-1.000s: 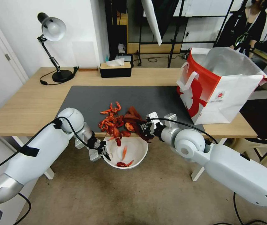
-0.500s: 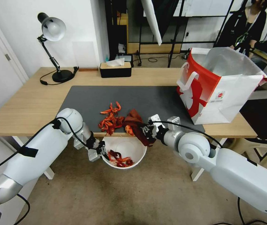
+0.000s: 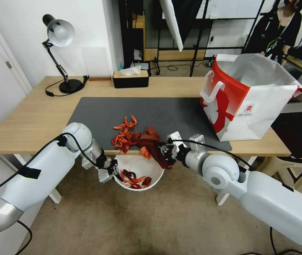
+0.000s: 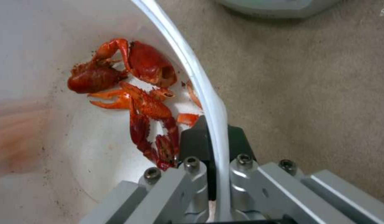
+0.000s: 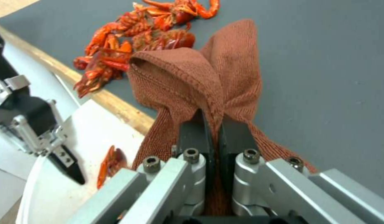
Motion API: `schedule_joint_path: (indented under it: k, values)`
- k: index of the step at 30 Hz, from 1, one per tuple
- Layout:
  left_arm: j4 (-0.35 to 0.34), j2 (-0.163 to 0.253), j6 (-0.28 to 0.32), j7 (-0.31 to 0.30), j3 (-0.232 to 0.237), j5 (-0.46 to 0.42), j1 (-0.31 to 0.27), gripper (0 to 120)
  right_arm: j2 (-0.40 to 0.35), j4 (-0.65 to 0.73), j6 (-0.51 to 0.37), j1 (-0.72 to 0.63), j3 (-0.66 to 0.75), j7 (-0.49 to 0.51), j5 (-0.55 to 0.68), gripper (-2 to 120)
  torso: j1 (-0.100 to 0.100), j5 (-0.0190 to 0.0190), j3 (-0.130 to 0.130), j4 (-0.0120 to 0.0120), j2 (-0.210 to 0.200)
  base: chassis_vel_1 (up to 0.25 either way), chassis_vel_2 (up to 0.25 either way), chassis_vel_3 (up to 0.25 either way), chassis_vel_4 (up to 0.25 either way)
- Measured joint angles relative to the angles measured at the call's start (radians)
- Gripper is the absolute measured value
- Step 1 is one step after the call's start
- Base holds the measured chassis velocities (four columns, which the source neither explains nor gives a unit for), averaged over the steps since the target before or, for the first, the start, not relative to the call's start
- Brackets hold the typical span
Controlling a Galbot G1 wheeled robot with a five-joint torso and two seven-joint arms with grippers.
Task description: Sweep shrimp from table into container with towel, then put container into takeout bag.
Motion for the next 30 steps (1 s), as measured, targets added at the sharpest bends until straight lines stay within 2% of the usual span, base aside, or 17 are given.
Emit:
schedule_joint_path:
  k: [19, 22, 26, 28, 30]
  values:
    - [-0.002, 0.000, 0.000, 0.000, -0.010, 0.000, 0.011, 0, -0.049, 0.091, -0.016, -0.041, 0.067, -0.048, 0.017, 1, 0.000, 0.0000, 0.000, 0.0001, 0.000, 0.000, 0.000, 0.000, 0.000]
    - [-0.002, 0.003, 0.000, 0.000, -0.012, 0.000, 0.012, 0, -0.073, 0.121, -0.015, -0.064, 0.111, -0.091, 0.031, 1, 0.000, -0.0001, 0.000, 0.0000, 0.000, 0.000, 0.000, 0.000, 0.000]
    - [-0.001, 0.009, 0.000, 0.000, -0.018, 0.000, 0.019, 0, -0.092, 0.128, 0.041, -0.096, 0.190, -0.185, 0.052, 1, 0.000, 0.0000, 0.000, -0.0001, 0.000, 0.000, 0.000, 0.000, 0.000]
    - [0.001, 0.018, 0.000, 0.000, -0.022, -0.001, 0.024, 0, -0.086, 0.087, 0.110, -0.084, 0.231, -0.250, 0.072, 1, 0.000, 0.0000, 0.000, -0.0002, 0.000, 0.000, 0.000, 0.000, 0.000]
    - [0.001, 0.021, 0.000, 0.000, -0.025, -0.002, 0.027, 0, -0.078, 0.061, 0.131, -0.064, 0.238, -0.270, 0.082, 1, 0.000, 0.0001, 0.000, -0.0001, 0.000, 0.000, 0.000, 0.000, 0.000]
